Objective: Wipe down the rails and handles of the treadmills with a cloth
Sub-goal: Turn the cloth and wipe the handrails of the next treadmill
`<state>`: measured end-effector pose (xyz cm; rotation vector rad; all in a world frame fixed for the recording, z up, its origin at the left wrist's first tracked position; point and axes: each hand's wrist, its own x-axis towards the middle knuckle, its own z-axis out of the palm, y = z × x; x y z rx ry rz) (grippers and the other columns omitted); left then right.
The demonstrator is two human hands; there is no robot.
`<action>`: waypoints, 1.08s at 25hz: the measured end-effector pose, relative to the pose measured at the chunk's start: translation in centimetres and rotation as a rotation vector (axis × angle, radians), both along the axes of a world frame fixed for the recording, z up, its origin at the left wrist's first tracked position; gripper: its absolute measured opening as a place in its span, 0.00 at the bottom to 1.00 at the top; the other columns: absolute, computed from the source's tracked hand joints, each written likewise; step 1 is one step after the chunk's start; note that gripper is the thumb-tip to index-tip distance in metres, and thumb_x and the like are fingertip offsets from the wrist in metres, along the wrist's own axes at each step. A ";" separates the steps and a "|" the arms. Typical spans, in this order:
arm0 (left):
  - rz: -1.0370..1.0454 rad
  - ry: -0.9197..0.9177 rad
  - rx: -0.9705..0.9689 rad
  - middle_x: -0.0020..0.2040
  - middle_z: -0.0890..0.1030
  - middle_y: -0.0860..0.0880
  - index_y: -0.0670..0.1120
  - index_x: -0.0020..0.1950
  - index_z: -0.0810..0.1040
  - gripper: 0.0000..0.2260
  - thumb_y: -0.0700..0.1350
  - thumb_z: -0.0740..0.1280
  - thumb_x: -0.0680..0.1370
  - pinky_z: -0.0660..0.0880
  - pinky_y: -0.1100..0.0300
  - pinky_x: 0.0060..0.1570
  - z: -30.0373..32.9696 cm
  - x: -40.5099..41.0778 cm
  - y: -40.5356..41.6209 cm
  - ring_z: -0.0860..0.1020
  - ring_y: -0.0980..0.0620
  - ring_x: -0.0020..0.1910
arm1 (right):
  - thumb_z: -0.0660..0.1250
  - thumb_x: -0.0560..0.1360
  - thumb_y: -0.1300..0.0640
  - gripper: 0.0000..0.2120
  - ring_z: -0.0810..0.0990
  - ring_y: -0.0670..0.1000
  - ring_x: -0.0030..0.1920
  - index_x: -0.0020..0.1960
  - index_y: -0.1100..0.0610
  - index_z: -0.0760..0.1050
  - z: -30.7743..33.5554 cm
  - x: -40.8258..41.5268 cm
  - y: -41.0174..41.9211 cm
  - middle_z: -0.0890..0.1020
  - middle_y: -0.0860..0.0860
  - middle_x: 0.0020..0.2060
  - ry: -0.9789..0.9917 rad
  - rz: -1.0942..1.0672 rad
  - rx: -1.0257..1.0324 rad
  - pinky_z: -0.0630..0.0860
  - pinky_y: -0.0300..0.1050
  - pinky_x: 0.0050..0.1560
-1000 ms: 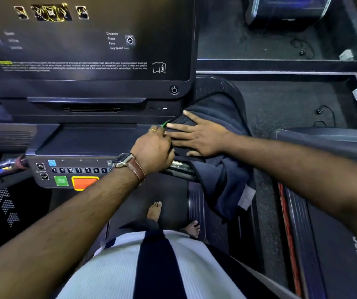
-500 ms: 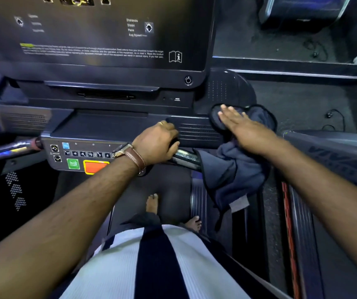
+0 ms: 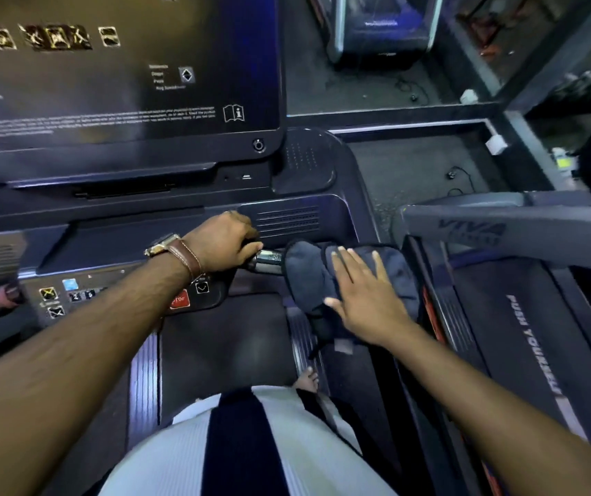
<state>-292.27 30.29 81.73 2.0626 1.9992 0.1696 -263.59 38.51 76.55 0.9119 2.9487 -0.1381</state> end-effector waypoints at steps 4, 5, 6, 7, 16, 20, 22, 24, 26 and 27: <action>-0.025 -0.007 -0.009 0.45 0.80 0.42 0.40 0.44 0.81 0.11 0.45 0.63 0.78 0.73 0.50 0.49 0.2 0.0 -0.7 0.75 0.42 0.49 | 0.68 0.76 0.56 0.23 0.73 0.62 0.66 0.67 0.66 0.73 -0.5 -6.0 -4.3 0.76 0.61 0.65 0.513 -0.221 -0.183 0.65 0.59 0.70; -0.023 -0.018 -0.016 0.46 0.80 0.42 0.39 0.45 0.81 0.10 0.44 0.63 0.77 0.73 0.50 0.51 0.3 -0.2 -0.8 0.75 0.41 0.50 | 0.68 0.75 0.61 0.20 0.74 0.62 0.64 0.65 0.68 0.74 -1.2 -5.8 -4.5 0.77 0.62 0.63 0.648 -0.194 -0.151 0.67 0.59 0.68; -0.022 -0.031 -0.026 0.47 0.80 0.42 0.39 0.46 0.81 0.09 0.43 0.64 0.77 0.73 0.49 0.52 0.5 -0.3 -0.7 0.75 0.41 0.51 | 0.68 0.74 0.65 0.19 0.74 0.62 0.65 0.64 0.70 0.74 -1.7 -5.1 -4.0 0.77 0.64 0.63 0.691 -0.154 -0.130 0.68 0.59 0.67; -0.024 -0.042 -0.038 0.48 0.80 0.42 0.39 0.46 0.81 0.09 0.41 0.64 0.76 0.72 0.50 0.54 0.6 -0.3 -0.6 0.75 0.41 0.52 | 0.67 0.75 0.66 0.18 0.74 0.62 0.65 0.64 0.70 0.74 -1.9 -4.1 -3.4 0.77 0.64 0.63 0.671 -0.152 -0.113 0.67 0.59 0.68; -0.005 -0.050 -0.053 0.47 0.81 0.37 0.36 0.47 0.82 0.11 0.37 0.62 0.71 0.72 0.50 0.55 0.6 -0.5 -0.9 0.74 0.39 0.52 | 0.61 0.80 0.54 0.20 0.71 0.57 0.69 0.70 0.56 0.73 -1.7 -9.6 -7.3 0.74 0.54 0.68 0.612 -0.096 0.012 0.62 0.53 0.72; 0.049 -0.065 -0.074 0.45 0.79 0.35 0.35 0.43 0.80 0.09 0.37 0.61 0.70 0.74 0.51 0.51 0.8 -0.3 -0.9 0.74 0.38 0.52 | 0.63 0.79 0.53 0.15 0.77 0.57 0.61 0.62 0.55 0.79 -1.2 -7.8 -5.1 0.82 0.52 0.57 0.575 -0.564 0.053 0.68 0.57 0.65; 0.072 -0.077 -0.064 0.44 0.78 0.33 0.33 0.42 0.78 0.08 0.36 0.62 0.69 0.73 0.51 0.50 0.9 -0.3 -0.9 0.74 0.37 0.51 | 0.62 0.77 0.51 0.14 0.78 0.57 0.57 0.57 0.55 0.81 -1.1 -12.5 -6.8 0.83 0.51 0.53 0.630 -0.672 0.015 0.65 0.61 0.66; 0.071 -0.086 -0.053 0.45 0.79 0.33 0.33 0.43 0.78 0.08 0.35 0.63 0.68 0.74 0.51 0.51 0.9 -0.5 -0.9 0.74 0.37 0.50 | 0.61 0.77 0.49 0.18 0.75 0.56 0.62 0.61 0.57 0.78 -2.2 -14.4 -8.9 0.80 0.53 0.59 0.652 -0.393 0.015 0.61 0.61 0.71; 0.058 -0.096 -0.053 0.45 0.80 0.35 0.34 0.43 0.78 0.09 0.35 0.62 0.67 0.73 0.50 0.53 0.8 -0.8 -0.9 0.75 0.38 0.51 | 0.62 0.78 0.45 0.23 0.72 0.56 0.67 0.68 0.55 0.74 -2.7 -11.3 -7.3 0.76 0.53 0.66 0.591 -0.136 0.055 0.60 0.56 0.73; 0.050 -0.087 -0.054 0.45 0.80 0.35 0.34 0.44 0.79 0.09 0.35 0.62 0.67 0.73 0.51 0.53 0.7 -0.8 -0.9 0.75 0.38 0.51 | 0.61 0.78 0.44 0.24 0.72 0.55 0.68 0.70 0.54 0.73 -2.7 -9.3 -6.0 0.75 0.52 0.67 0.551 -0.095 0.105 0.62 0.55 0.72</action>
